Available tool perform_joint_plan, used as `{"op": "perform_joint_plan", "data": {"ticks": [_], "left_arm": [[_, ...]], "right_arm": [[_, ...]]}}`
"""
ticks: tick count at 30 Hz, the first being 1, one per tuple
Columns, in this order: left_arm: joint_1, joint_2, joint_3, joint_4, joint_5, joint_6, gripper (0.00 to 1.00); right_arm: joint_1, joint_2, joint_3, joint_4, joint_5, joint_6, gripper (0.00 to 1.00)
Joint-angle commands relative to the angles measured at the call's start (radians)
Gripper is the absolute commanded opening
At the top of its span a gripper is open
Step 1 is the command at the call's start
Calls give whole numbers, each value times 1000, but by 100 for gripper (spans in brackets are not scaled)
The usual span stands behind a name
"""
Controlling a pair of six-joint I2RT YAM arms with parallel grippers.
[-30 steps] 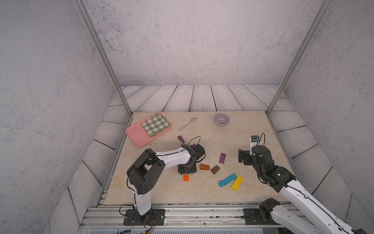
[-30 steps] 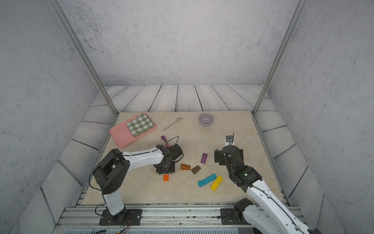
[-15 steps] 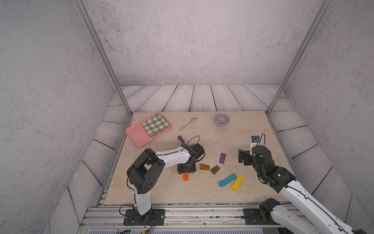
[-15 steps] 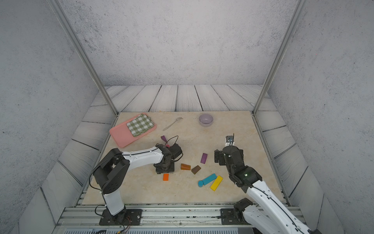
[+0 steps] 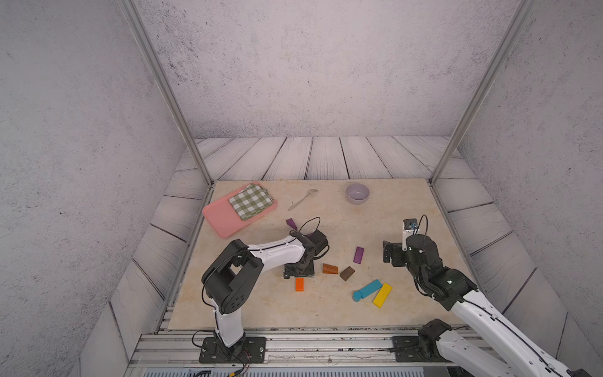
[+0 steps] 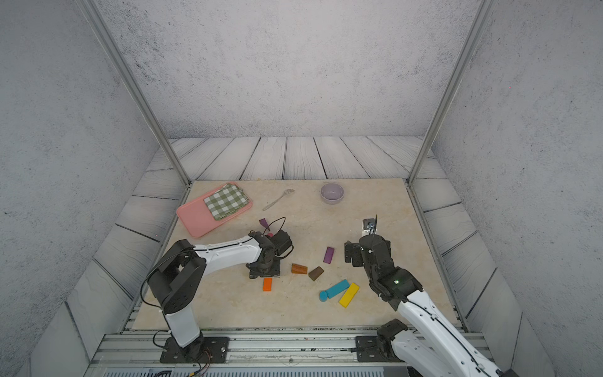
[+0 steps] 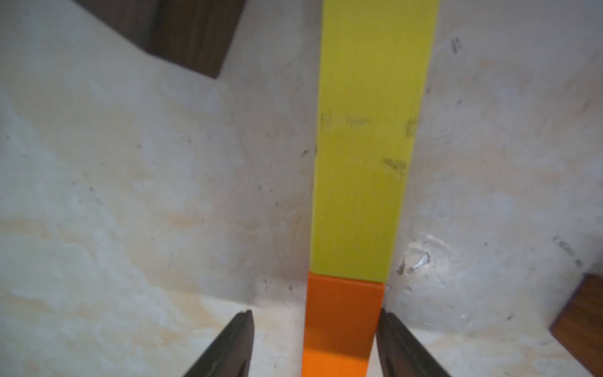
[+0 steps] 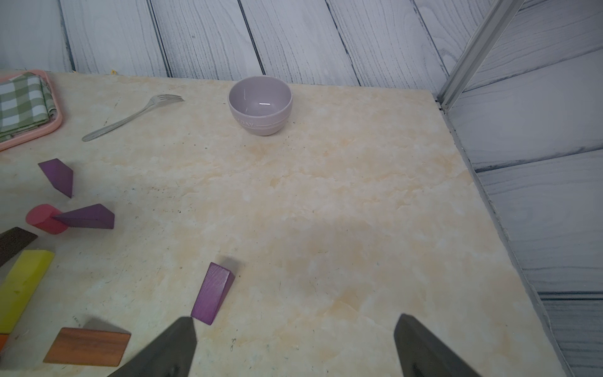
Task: Assemble a small pinwheel with building blocks
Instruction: Assemble the building block at the center of the board, then pick up the building block from the center of the board.
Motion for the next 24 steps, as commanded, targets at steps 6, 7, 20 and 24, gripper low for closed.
{"op": "perform_joint_plan", "data": {"ticks": [6, 7, 20, 24], "left_arm": [[8, -194, 29, -83, -36, 57, 88], [9, -218, 37, -93, -46, 75, 94], [254, -566, -76, 19, -123, 357, 96], [293, -569, -111, 45, -76, 382, 96]], "right_arm": [[-3, 104, 57, -67, -327, 118, 86], [0, 123, 53, -68, -388, 142, 82], [348, 273, 1, -235, -349, 253, 61], [378, 341, 17, -246, -369, 249, 61]]}}
